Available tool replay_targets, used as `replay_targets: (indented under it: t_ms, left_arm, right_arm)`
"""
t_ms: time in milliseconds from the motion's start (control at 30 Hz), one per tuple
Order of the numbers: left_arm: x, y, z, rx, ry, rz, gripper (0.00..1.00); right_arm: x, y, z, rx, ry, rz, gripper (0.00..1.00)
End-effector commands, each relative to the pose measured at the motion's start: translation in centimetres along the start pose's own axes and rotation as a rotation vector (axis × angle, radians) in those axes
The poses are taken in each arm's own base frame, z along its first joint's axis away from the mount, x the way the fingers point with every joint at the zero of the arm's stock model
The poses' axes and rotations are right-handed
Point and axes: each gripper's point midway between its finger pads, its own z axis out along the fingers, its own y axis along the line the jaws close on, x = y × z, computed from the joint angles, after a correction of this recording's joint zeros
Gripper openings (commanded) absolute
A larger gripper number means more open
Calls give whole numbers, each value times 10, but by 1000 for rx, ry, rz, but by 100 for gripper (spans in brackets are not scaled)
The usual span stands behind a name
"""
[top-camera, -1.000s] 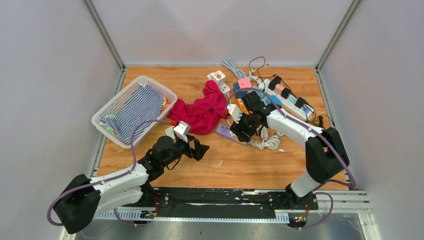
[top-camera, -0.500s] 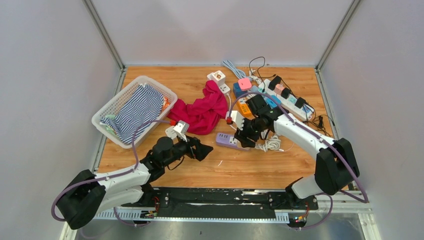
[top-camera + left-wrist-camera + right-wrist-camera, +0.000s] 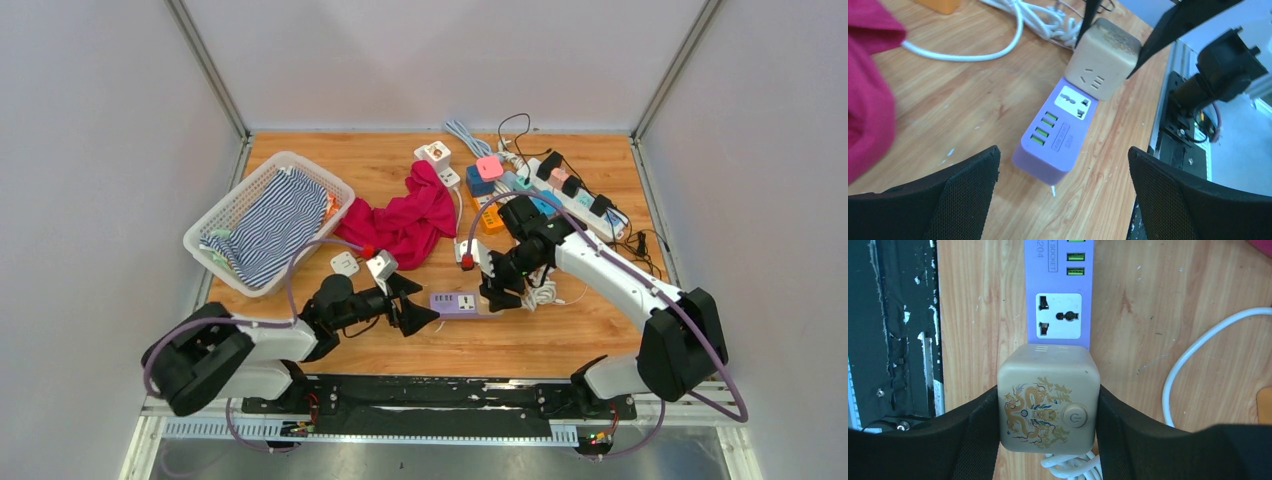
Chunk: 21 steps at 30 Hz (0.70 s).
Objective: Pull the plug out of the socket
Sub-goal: Remove the plug from the socket.
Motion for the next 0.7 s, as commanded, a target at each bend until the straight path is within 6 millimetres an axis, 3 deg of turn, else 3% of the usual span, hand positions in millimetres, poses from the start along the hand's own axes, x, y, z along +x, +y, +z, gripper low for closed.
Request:
replay_targets:
  t_ms: [0,67,300,667]
  left_arm:
    - [-25,-37,12,216,-150,223,100]
    - [-28,-44,17,259,-189,284,100]
    - [1,-45,46,289,-130,431,100]
    - [37,-35,65,271,-61,594,100]
  right_arm:
    - [-5,23,-1,-102,-46,-44,0]
    - [-4,25,-1,-110,-43,-47,0]
    - [2,27,4,-143,-24,-42,0]
    - [11,27,9,-164,9,-28,0]
